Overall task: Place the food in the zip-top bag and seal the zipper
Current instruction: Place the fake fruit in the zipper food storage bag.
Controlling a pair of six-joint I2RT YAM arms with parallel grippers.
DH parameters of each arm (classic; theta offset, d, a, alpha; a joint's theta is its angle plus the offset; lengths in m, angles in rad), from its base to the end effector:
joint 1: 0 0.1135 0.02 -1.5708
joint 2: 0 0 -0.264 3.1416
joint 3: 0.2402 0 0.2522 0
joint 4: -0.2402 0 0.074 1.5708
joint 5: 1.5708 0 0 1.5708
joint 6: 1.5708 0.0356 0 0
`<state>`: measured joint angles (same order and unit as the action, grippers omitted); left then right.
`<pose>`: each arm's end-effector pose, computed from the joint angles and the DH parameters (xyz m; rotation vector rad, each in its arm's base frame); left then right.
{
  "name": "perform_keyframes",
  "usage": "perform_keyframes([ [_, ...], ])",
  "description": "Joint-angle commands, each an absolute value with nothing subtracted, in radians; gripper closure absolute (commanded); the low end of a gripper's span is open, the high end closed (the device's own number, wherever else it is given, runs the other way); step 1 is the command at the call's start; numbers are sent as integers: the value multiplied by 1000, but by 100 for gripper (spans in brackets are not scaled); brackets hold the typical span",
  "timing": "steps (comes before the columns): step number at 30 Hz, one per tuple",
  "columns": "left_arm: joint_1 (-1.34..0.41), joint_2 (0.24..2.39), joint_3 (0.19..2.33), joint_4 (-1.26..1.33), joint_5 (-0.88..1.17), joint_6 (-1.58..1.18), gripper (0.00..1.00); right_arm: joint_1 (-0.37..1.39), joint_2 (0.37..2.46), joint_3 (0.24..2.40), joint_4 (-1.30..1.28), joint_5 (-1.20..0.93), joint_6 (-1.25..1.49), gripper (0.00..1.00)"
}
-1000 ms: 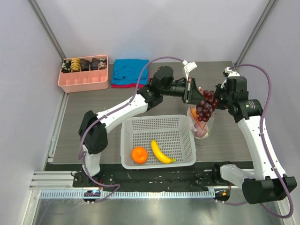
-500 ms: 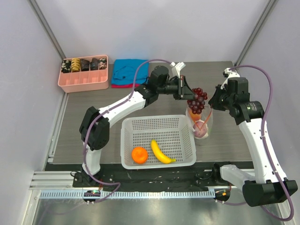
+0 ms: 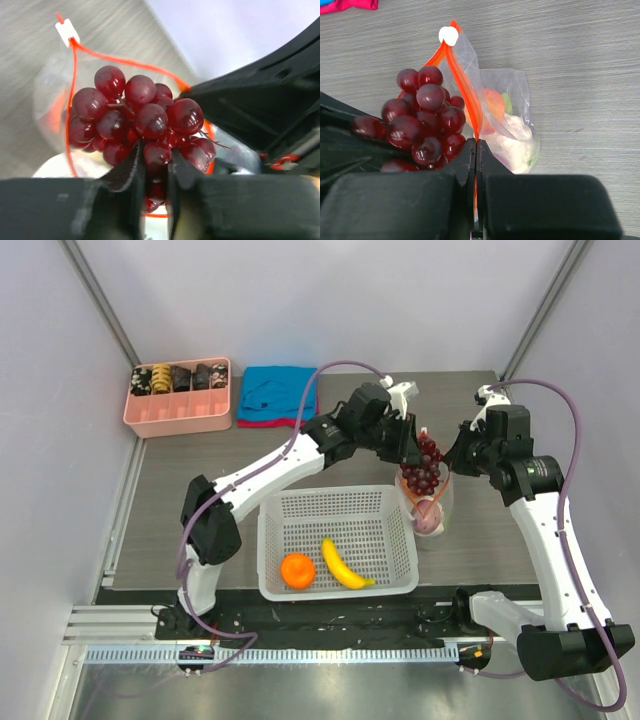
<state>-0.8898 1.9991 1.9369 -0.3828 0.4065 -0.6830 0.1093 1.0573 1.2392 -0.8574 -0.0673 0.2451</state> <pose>0.2876 -0.3773 0.3524 0.5249 2.2148 -1.3367 0.2044 0.0248 0.3783 0.1168 2.2550 0.2659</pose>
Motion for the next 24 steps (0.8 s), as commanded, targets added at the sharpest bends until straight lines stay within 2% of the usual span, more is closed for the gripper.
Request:
perform_keyframes([
  [1,-928,1985,2022,-523,215,-473,77,112,1046,1282,-827,-84,241,99],
  [4,-972,1951,2031,-543,118,-374,58,112,1048,1282,-825,-87,244,99],
  [5,-979,1942,2033,-548,104,-362,47,112,1048,1282,-825,-86,245,99],
  [6,-979,1928,2034,-558,78,-356,40,112,1049,1282,-827,-86,247,99],
  [8,-976,1916,2042,-578,60,-344,28,112,1049,1282,-825,-83,245,99],
  [10,-971,1899,2048,-609,57,-325,22,114,1046,1281,-827,-83,242,99],
  [12,-951,1879,2037,-621,69,-350,22,112,1045,1281,-825,-81,244,99],
  [13,-942,1853,2010,-617,81,-363,27,112,1045,1279,-827,-81,244,99],
  [17,-923,1795,1930,-592,60,-370,35,113,1045,1279,-825,-84,244,99],
  [24,-923,1873,1957,-712,54,-383,36,112,1037,1284,-830,-81,244,99],
])
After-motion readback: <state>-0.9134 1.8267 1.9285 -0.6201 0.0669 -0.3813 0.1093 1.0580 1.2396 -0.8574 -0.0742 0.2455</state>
